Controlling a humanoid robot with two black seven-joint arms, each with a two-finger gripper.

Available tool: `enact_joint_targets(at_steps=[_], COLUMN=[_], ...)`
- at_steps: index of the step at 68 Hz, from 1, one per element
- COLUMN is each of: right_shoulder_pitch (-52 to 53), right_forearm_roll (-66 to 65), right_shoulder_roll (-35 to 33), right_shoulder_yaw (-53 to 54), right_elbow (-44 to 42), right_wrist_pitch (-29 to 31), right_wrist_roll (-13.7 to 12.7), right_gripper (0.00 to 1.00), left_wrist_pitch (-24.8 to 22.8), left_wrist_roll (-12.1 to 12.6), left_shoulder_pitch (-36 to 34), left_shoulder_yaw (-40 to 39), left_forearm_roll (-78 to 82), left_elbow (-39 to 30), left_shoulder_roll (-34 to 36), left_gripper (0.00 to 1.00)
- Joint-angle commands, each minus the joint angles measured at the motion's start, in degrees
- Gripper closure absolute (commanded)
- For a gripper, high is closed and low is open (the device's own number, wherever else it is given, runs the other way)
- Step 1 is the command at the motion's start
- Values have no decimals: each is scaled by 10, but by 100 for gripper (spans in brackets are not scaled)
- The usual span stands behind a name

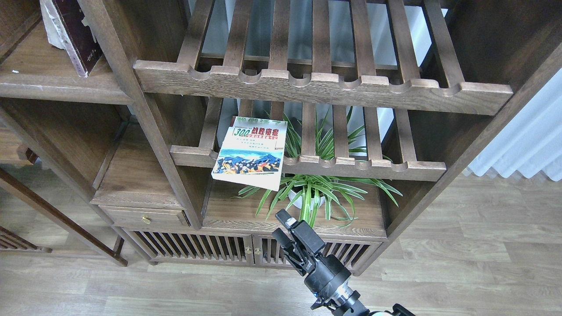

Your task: Organize books on shelf

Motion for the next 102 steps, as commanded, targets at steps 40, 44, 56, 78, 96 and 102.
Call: enact_joint_targets(at_steps=[40,44,56,78,96,102], right_shoulder_pitch=[14,17,29,53,95,115], right_forearm_roll=[15,15,15,10,9,9], right_shoulder_roll=[0,0,0,0,0,0], right_shoulder_yaw=[-1,-2,-3,-19,-19,-19], right_elbow=[-35,-38,-38,-38,-37,-37], right_wrist_pitch=[0,0,0,0,0,0], right_wrist_roll=[1,1,1,0,0,1], right_gripper=[1,1,1,1,1,1], left_wrist_pitch=[0,0,0,0,0,0], left_wrist_roll=[0,0,-1,0,-2,-3], left_shoulder_pitch=[176,180,198,206,228,232], left_shoulder_yaw=[-62,-62,-55,-55,-56,-57], left_forearm_roll=[0,0,0,1,1,1], left_elbow=[-16,-8,8,43,84,94], left_shoulder_roll=[-206,-221,-247,-249,-248,-248], left_gripper=[19,17,13,8,3,2])
